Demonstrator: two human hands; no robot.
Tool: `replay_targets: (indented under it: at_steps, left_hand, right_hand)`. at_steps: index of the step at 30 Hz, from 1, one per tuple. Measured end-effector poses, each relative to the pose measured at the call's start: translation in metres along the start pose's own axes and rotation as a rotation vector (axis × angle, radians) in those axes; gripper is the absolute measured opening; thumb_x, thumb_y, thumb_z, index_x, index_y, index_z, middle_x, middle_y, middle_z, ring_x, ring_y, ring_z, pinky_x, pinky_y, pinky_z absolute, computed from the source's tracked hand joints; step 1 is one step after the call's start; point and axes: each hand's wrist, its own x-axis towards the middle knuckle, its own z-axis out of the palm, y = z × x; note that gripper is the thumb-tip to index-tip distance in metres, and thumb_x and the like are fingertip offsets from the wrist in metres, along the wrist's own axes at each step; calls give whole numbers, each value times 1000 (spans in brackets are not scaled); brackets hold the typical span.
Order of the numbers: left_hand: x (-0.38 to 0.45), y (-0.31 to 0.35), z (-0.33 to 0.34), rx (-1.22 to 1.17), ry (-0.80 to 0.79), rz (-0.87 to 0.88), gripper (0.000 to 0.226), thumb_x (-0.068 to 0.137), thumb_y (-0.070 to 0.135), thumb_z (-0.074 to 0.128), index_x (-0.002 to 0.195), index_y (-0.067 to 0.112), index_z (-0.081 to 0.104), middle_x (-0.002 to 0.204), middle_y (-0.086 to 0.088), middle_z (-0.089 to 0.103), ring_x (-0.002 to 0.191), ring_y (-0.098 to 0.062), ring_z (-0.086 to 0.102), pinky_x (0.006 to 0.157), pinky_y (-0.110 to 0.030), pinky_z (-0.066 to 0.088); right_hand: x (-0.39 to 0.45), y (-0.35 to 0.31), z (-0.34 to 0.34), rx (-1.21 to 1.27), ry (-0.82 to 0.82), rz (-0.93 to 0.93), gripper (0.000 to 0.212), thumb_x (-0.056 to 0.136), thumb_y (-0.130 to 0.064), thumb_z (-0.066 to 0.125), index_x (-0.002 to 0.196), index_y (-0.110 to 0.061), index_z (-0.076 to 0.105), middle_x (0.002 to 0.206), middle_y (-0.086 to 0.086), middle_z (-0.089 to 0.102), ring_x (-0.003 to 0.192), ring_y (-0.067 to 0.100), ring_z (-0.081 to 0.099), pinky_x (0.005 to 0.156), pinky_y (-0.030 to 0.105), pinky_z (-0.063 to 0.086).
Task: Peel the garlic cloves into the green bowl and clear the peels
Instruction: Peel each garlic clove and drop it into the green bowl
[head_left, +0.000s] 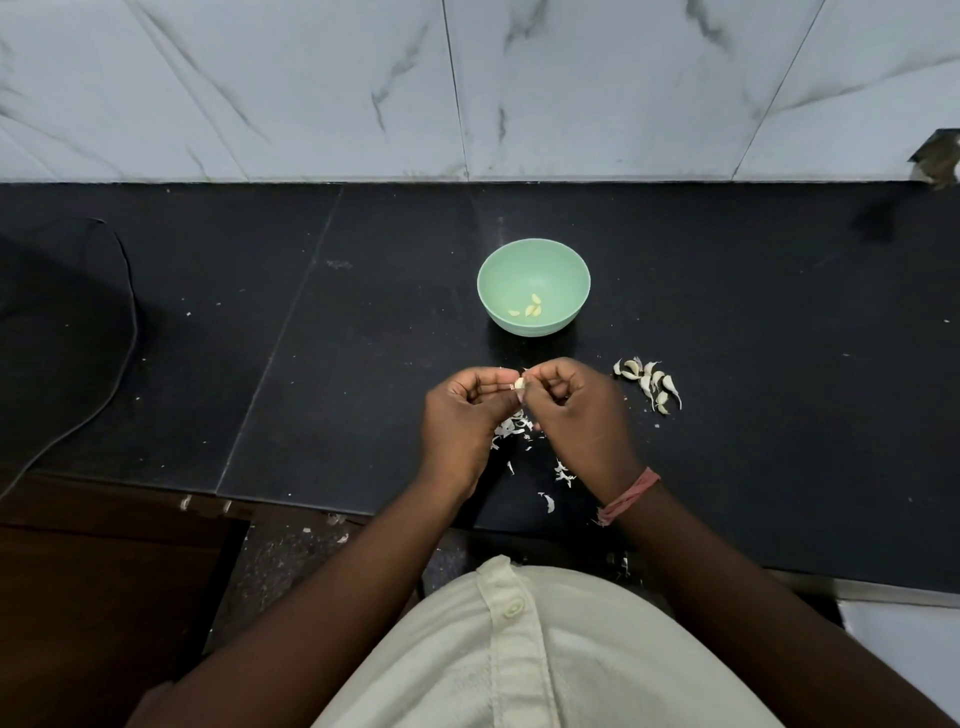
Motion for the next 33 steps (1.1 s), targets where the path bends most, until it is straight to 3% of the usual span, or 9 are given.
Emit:
replay_targets:
  at_steps: [9,13,19,24,29,33]
  left_hand:
    - [0,5,-1,33,-51,-2,18,77,-6,78,94,-2,74,88,-16,76,83,-24,73,83,-37,60]
    - [0,6,0,18,-44,-7,16,79,-8,76,93,-3,74,88,-18,76,84,-27,73,86,-40,60]
    - [-1,7,2,1,-69,-11,15,81,-10,73,93,-1,75,87,-17,76,81,-23,73,81,-33,60]
    - [0,5,3,-74,-86,-51,16,84,-7,71,100,-4,72,89,-16,75,81,-22,72,77,-30,61]
    - [-1,0,3,-139,-114,-72,27,87,-8,68,110,4,72,98,-15,74,96,-26,70,93,-40,57]
    - [-1,-2,6,-203,-72,-121,19,88,-5,68,103,4,75,94,-16,73,94,-27,67,95,-39,54]
  right_hand:
    - [-2,-3,-5,67,-35,45,8,86,-12,67,81,-16,70,66,1,71,59,21,69,59,37,58]
    - [-2,-5,-5,91,-50,68,9,88,-8,67,80,-13,70,65,4,71,54,21,68,53,29,54]
    - [0,-9,-6,159,-66,118,5,88,-3,67,84,-2,69,70,15,71,51,9,64,46,13,45]
    - [1,-9,-4,236,-85,162,7,89,-1,61,83,1,66,69,17,72,52,18,68,47,23,50]
    - [1,-7,-4,258,-72,183,13,88,-8,63,83,3,65,69,24,67,45,23,57,48,29,44]
    - [2,-5,-1,332,-85,246,15,84,-17,64,84,-2,69,73,25,67,48,26,55,53,39,46]
